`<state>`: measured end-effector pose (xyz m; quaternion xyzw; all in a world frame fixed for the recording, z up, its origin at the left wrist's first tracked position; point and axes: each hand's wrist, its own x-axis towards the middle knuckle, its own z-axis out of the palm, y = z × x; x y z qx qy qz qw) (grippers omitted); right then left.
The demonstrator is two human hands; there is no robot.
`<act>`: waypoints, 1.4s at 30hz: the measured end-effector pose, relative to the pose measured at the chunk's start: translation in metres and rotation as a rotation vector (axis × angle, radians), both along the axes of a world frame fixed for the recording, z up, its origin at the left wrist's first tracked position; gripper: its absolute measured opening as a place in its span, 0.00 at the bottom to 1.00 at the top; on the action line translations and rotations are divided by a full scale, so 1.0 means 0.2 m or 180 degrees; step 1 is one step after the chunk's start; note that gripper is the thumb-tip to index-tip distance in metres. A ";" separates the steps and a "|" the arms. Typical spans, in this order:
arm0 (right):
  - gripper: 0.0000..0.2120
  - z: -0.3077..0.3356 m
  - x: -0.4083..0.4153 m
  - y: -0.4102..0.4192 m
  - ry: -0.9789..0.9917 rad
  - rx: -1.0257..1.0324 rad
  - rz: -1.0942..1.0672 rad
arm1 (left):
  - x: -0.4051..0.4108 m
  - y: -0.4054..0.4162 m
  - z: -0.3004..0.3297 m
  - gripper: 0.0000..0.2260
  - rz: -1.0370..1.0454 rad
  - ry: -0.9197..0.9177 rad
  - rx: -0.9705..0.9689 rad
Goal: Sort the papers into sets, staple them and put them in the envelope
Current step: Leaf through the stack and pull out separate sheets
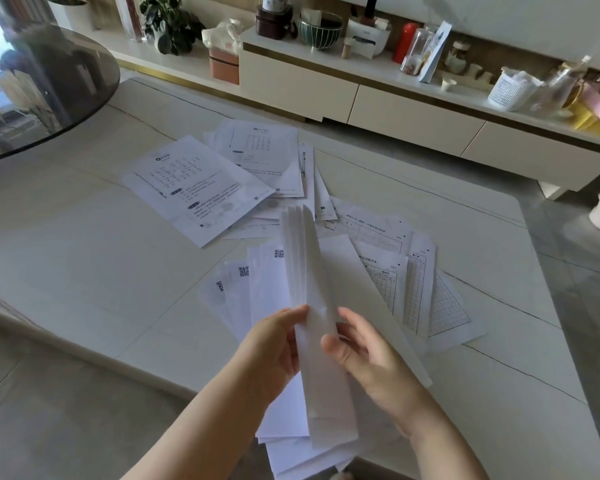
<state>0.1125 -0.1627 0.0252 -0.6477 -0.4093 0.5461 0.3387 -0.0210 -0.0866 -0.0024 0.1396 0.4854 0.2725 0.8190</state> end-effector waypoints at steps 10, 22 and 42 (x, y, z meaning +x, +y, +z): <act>0.23 -0.01 0.01 0.01 -0.0078 0.0111 -0.0180 | 0.01 0.00 -0.02 0.03 0.0037 0.0198 -0.0043; 0.17 -0.09 0.23 0.00 -0.1575 0.0145 -0.1252 | -0.05 0.04 0.00 0.05 0.0488 0.0424 0.0020; 0.08 -0.07 0.19 0.03 0.0432 0.0032 -0.1157 | 0.02 -0.06 0.08 0.08 -0.0699 0.2313 0.2263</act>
